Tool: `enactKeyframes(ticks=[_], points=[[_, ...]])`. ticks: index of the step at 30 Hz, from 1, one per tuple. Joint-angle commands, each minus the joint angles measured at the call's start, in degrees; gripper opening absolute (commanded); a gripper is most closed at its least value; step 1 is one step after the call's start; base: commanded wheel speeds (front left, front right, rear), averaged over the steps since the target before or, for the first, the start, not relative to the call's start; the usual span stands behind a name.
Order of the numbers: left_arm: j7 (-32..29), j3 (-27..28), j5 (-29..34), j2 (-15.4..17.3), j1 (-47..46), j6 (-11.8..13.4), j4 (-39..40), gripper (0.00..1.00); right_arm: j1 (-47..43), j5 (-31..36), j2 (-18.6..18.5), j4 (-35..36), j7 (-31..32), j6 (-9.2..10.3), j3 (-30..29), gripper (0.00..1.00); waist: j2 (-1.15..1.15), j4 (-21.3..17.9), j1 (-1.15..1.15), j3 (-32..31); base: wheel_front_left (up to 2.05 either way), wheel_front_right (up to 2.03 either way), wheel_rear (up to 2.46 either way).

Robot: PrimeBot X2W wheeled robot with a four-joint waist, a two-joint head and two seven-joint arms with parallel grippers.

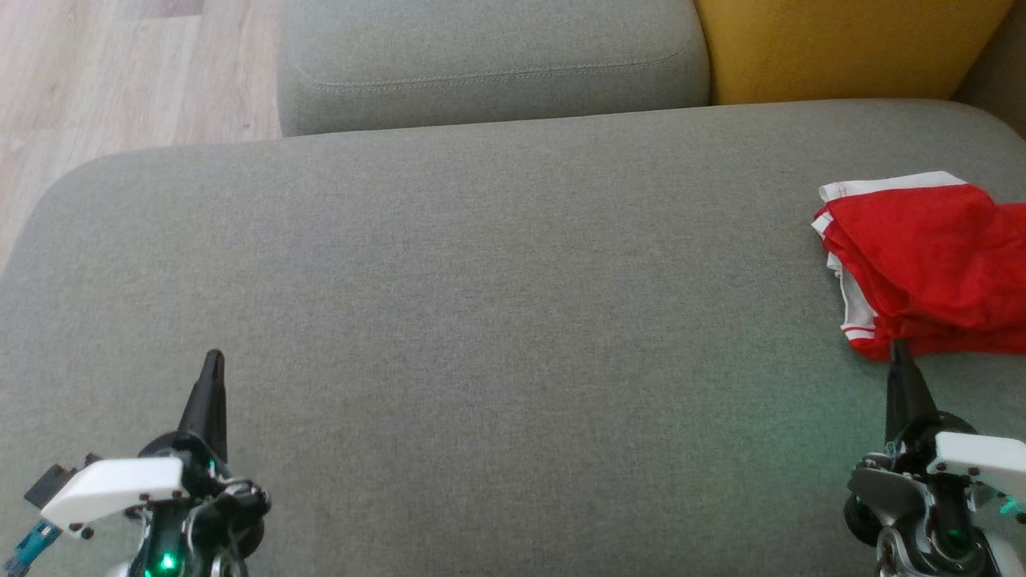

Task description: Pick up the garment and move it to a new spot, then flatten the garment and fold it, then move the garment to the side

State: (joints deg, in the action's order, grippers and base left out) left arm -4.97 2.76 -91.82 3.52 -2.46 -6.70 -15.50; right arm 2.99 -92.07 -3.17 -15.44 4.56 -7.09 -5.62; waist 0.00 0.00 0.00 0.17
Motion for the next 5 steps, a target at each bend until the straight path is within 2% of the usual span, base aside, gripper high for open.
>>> enactKeyframes(ticks=[1,5], points=[[-0.5,2.5,-1.4,0.3,-3.6,-0.8,1.5,0.00,3.0,-1.7,-1.1,1.5,0.4,-0.40,1.0,0.00,0.00,0.0,0.00,0.0,0.00,0.00,0.00],[-0.6,2.6,-1.3,0.2,-3.6,-0.8,1.5,0.00,3.0,-1.6,-1.0,1.5,0.4,-0.40,0.9,0.00,0.00,0.0,0.00,0.0,0.00,0.00,0.00]])
